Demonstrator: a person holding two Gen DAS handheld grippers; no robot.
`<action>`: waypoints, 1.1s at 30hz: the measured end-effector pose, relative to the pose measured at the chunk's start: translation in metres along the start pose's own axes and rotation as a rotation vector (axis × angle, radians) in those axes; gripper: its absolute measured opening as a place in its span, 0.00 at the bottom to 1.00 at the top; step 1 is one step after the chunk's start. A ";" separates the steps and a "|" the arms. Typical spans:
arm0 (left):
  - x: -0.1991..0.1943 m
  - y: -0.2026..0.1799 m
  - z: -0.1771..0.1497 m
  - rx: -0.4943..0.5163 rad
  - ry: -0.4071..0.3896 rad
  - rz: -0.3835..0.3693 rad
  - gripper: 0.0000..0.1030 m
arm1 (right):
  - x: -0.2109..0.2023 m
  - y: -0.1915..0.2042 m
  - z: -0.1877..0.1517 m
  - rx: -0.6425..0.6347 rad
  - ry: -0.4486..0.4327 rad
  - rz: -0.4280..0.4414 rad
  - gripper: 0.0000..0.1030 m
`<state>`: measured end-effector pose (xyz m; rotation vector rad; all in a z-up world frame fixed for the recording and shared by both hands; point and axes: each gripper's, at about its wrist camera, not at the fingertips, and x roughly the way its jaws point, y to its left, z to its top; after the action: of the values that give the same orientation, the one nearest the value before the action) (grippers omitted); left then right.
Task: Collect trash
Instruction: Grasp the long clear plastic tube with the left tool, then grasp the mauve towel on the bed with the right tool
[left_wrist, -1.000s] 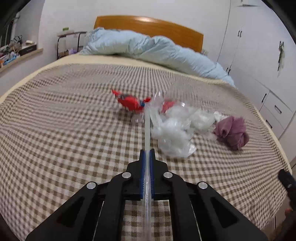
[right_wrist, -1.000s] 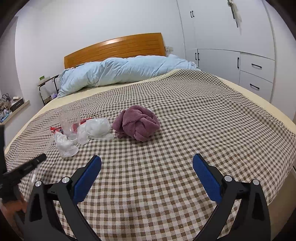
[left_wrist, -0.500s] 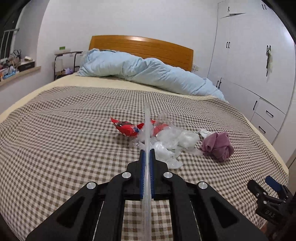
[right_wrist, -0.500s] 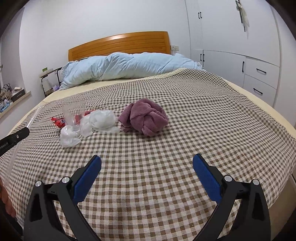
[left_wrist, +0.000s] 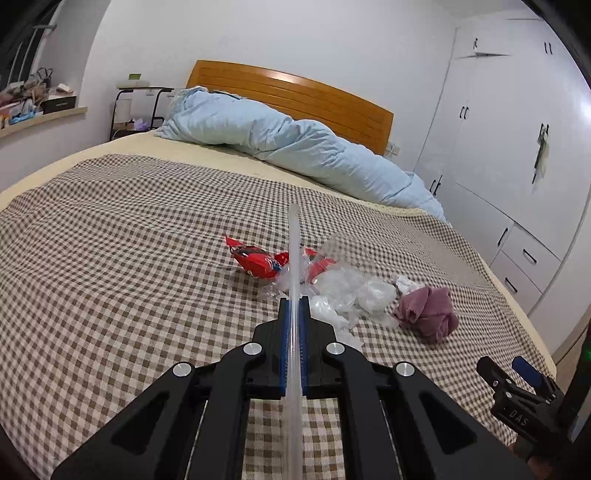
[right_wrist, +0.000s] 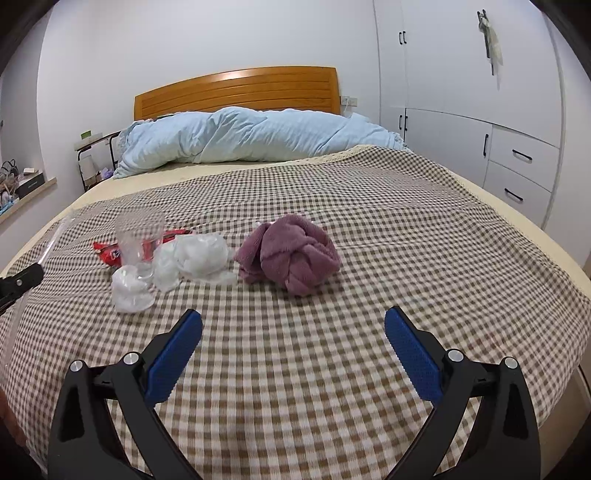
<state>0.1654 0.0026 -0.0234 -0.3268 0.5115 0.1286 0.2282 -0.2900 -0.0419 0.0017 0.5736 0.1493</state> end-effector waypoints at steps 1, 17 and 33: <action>0.000 0.001 0.001 -0.002 -0.003 0.000 0.02 | 0.002 0.001 0.002 -0.001 0.000 -0.004 0.92; 0.012 0.014 0.015 -0.028 -0.013 0.011 0.02 | 0.067 0.017 0.040 -0.096 0.068 -0.057 0.92; 0.023 0.013 0.012 -0.030 0.001 0.008 0.02 | 0.158 0.018 0.034 -0.217 0.172 -0.154 0.92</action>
<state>0.1880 0.0201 -0.0283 -0.3538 0.5123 0.1437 0.3750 -0.2489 -0.0975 -0.2681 0.7244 0.0614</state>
